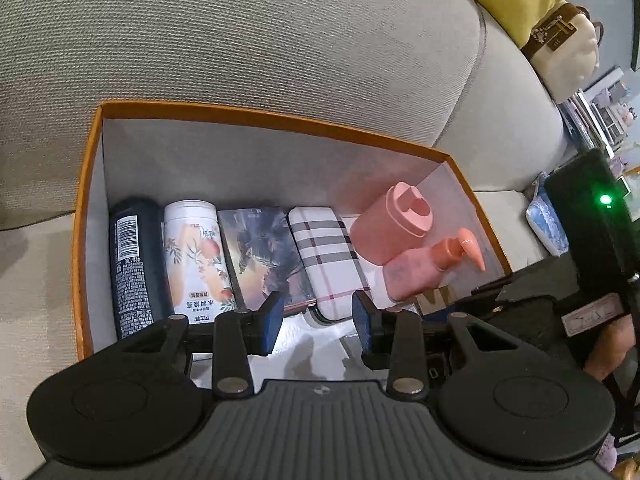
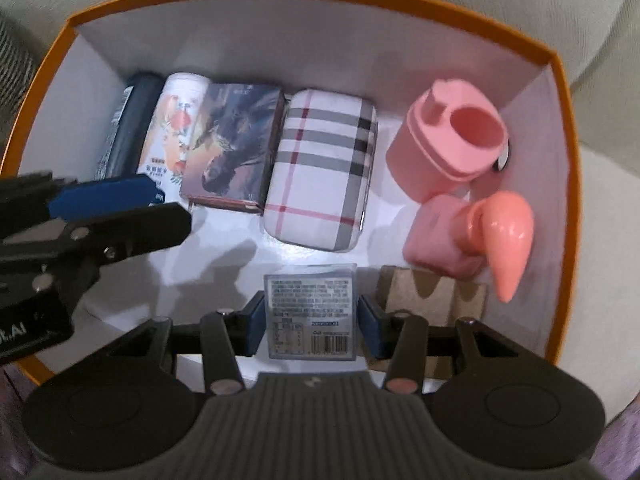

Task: Organize rigid objects
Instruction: 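Open both tools and withdraw them from the orange box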

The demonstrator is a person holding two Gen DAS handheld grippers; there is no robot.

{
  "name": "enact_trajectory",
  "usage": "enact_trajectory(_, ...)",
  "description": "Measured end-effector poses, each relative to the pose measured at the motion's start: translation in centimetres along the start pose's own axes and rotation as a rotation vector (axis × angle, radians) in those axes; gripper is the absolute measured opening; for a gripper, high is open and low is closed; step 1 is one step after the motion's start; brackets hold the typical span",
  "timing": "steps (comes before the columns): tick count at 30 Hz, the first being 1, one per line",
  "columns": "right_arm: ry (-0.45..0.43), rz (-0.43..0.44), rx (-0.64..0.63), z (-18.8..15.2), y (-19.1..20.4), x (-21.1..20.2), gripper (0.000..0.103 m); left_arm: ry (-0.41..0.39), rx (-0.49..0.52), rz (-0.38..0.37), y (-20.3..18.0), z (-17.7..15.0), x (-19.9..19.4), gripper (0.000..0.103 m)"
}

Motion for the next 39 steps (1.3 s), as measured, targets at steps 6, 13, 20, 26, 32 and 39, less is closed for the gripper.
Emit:
enact_trajectory(6,-0.007,0.008,0.020,0.0,-0.6,-0.8,0.056,-0.003,-0.006,0.002,0.1,-0.1,0.0,0.042)
enact_trajectory(13,-0.171,-0.057,-0.179,-0.1,1.2,-2.8,0.055,0.001,-0.002,0.004,-0.3,-0.2,0.2,0.041)
enact_trajectory(20,-0.260,-0.109,-0.487,-1.9,3.2,-2.7,0.049,-0.003,-0.001,0.020,-0.1,-0.2,-0.4,0.041)
enact_trajectory(26,-0.285,-0.158,-0.566,-2.3,3.1,-2.2,0.032,-0.006,-0.007,0.020,-0.2,-0.3,-0.7,0.042)
enact_trajectory(32,-0.308,-0.114,-0.543,-2.3,3.4,-3.3,0.032,-0.001,0.012,0.022,-1.3,-0.6,-1.2,0.042)
enact_trajectory(39,-0.386,-0.049,-0.504,-4.6,3.8,-7.6,0.032,-0.088,0.033,0.045,-4.0,-1.4,-4.9,0.043)
Point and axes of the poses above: each gripper's, at about its wrist camera, not at the fingertips, and x roughly the way its jaws point, y to its left, z to its top, the point moved 5 cm from there along x, roughly the way its jaws point, and after that the axes turned 15 degrees about x, right-handed, at the moved point
